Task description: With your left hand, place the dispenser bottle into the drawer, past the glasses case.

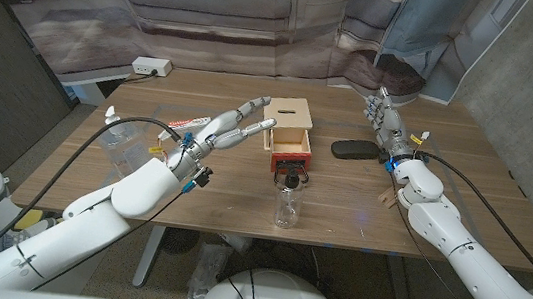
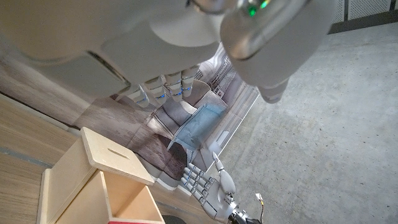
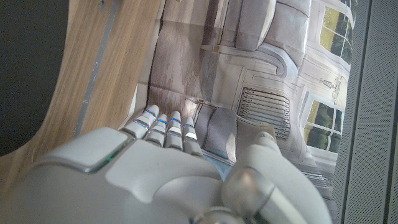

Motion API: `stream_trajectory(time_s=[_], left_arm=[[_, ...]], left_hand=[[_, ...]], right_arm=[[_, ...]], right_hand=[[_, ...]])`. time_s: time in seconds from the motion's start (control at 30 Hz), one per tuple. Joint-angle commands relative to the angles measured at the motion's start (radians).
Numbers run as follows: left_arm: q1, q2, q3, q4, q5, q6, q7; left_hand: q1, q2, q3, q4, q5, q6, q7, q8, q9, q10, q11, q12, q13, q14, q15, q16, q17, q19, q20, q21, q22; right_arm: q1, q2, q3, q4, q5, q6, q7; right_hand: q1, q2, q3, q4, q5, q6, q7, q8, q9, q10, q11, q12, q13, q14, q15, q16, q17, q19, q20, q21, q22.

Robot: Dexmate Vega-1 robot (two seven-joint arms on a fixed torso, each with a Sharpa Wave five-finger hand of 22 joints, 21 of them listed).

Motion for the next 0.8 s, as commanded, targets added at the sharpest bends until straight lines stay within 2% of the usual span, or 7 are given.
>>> stream_trajectory(time_s=[0.03,0.27,0.5,0.77,0.8], left_arm=[[0.004,0.016,0.006,-0.013,0.049,0.003,-0.006],[-0.016,0.011,0.027,-0.009,0.067,0.017,-0.015],[-0.051,0.008,0.058,-0.015,0.093,0.043,-0.028],[-0.094,0.013,0.094,-0.025,0.103,0.078,-0.064],[-0.098,0.017,0.098,-0.031,0.104,0.089,-0.071]], left_hand=[[0.006,-0.025,-0.007,-0.011,-0.002,0.003,0.006,0.003,0.005,0.007,0.002,0.005,0.005,0.006,0.002,0.006,0.002,0.002,0.015,-0.005,0.002],[0.017,-0.044,-0.016,-0.022,0.000,0.004,0.009,0.003,0.006,0.013,0.010,0.006,0.006,0.010,0.006,0.006,0.002,0.009,0.026,-0.009,0.002],[0.032,-0.064,-0.027,-0.034,0.005,0.008,0.020,0.004,0.006,0.014,0.025,0.004,0.007,0.027,0.020,0.010,0.003,0.014,0.017,-0.015,0.002],[0.044,-0.076,-0.036,-0.044,0.008,-0.006,0.023,-0.002,0.007,0.003,0.036,-0.001,0.008,0.022,0.032,0.005,0.003,0.020,0.029,-0.020,0.002],[0.048,-0.080,-0.040,-0.047,0.010,-0.007,0.030,-0.003,0.008,0.001,0.048,-0.002,0.008,0.023,0.039,0.005,0.004,0.021,0.030,-0.022,0.002]], right_arm=[[0.001,0.006,-0.006,-0.004,-0.008,0.001,-0.011],[-0.001,0.004,-0.007,-0.009,-0.013,0.001,-0.015],[-0.005,0.006,-0.003,-0.014,-0.009,0.000,-0.020],[-0.006,0.008,-0.002,-0.012,-0.006,0.008,-0.015],[-0.006,0.008,-0.001,-0.012,-0.005,0.007,-0.015]], right_hand=[[0.001,0.012,-0.003,-0.001,-0.005,0.008,-0.003,0.004,0.004,0.011,-0.004,0.000,0.006,0.005,0.002,0.003,0.003,0.011,0.000,0.000,0.003],[0.001,0.012,-0.004,-0.001,-0.005,0.008,-0.004,0.004,0.004,0.011,-0.004,0.000,0.006,0.004,0.003,0.003,0.003,0.011,0.001,0.000,0.003],[0.001,0.013,-0.004,-0.001,-0.006,0.008,-0.004,0.003,0.004,0.011,-0.004,0.000,0.006,0.008,0.003,0.004,0.003,0.012,0.001,0.000,0.003],[0.001,0.013,-0.005,-0.002,-0.006,0.008,-0.004,0.003,0.004,0.012,-0.004,0.000,0.006,0.009,0.002,0.004,0.003,0.012,0.002,0.000,0.003],[0.001,0.013,-0.005,-0.002,-0.006,0.008,-0.004,0.003,0.004,0.013,-0.002,0.000,0.006,0.009,0.003,0.004,0.003,0.012,0.003,0.000,0.003]])
